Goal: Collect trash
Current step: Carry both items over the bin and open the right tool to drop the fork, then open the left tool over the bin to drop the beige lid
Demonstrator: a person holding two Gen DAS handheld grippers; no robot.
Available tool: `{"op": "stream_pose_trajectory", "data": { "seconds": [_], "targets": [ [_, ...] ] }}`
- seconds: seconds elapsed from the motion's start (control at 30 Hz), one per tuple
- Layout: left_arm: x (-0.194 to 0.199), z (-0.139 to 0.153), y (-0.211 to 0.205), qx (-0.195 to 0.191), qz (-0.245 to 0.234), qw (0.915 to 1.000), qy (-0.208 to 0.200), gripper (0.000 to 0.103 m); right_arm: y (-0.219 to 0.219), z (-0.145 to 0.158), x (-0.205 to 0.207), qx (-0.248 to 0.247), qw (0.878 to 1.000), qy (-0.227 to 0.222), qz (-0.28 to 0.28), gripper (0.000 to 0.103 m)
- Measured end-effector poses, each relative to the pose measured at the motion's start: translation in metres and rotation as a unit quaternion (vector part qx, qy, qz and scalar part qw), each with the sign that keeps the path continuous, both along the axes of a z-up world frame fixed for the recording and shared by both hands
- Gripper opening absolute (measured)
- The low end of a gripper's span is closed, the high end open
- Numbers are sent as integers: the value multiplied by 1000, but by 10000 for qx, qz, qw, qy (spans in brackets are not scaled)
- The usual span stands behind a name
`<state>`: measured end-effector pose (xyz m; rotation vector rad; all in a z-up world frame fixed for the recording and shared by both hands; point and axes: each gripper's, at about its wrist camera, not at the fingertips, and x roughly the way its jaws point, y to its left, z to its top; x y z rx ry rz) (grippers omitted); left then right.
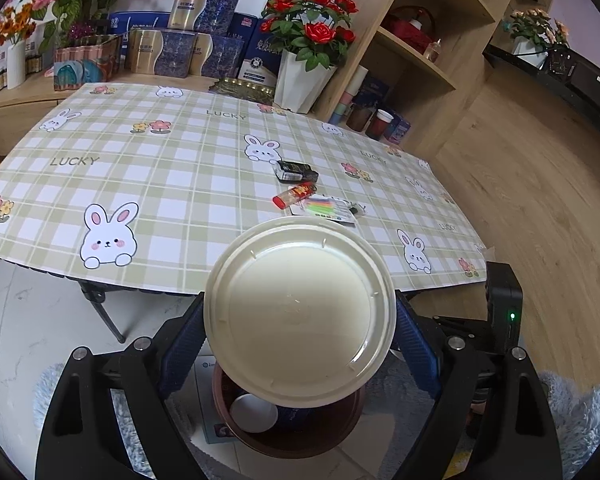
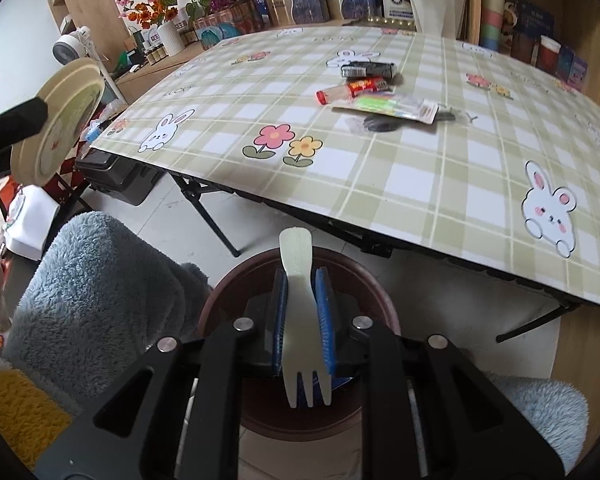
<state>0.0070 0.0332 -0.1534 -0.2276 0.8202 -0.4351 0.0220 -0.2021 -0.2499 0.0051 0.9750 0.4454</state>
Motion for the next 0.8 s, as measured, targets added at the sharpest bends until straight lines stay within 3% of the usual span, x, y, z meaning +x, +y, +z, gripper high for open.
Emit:
{"op": "stream_pose_trajectory", "data": {
  "seconds": [0.07,0.23,0.37,0.47,0.57,0.8],
  "targets": [
    [0,0,-3,47,-39,10000,-36,85,-1,2,-1,-24,9999,-92,-47,33],
    [1,-1,-7,207,-117,9997,-67,85,-9,12,-5,-108,9990,-390,-170,55],
    [2,-5,-6,276,-126,9995,-44,85,-18,23,-13,-307,9955,-866,-221,90],
    [2,-9,-7,391,-198,9990,-114,85,-28,31,-16,-408,9921,-1151,-284,97],
    [2,-15,-7,530,-344,9977,-237,85,-41,35,-17,-465,9888,-1344,-457,97],
    [8,-37,-18,653,-913,9931,-328,85,-83,39,-16,48,9822,-1396,-1252,97]
  ]
}}
